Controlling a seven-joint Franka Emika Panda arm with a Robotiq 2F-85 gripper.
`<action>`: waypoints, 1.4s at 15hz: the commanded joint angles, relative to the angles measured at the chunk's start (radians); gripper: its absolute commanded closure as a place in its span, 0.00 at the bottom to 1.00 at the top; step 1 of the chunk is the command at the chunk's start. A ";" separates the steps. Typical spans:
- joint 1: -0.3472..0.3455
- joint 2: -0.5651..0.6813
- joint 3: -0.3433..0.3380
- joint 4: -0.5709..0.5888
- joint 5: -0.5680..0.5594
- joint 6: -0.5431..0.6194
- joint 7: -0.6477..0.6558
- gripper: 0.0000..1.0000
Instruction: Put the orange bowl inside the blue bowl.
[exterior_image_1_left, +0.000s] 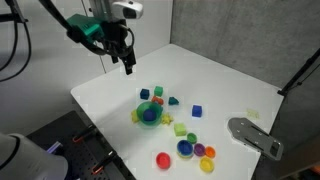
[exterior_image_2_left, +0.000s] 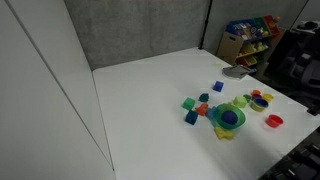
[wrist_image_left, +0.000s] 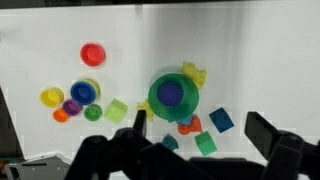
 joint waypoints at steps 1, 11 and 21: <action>-0.034 0.110 -0.047 0.034 -0.005 0.074 -0.041 0.00; -0.126 0.454 -0.141 0.055 -0.042 0.341 -0.116 0.00; -0.149 0.568 -0.156 0.058 -0.031 0.405 -0.118 0.00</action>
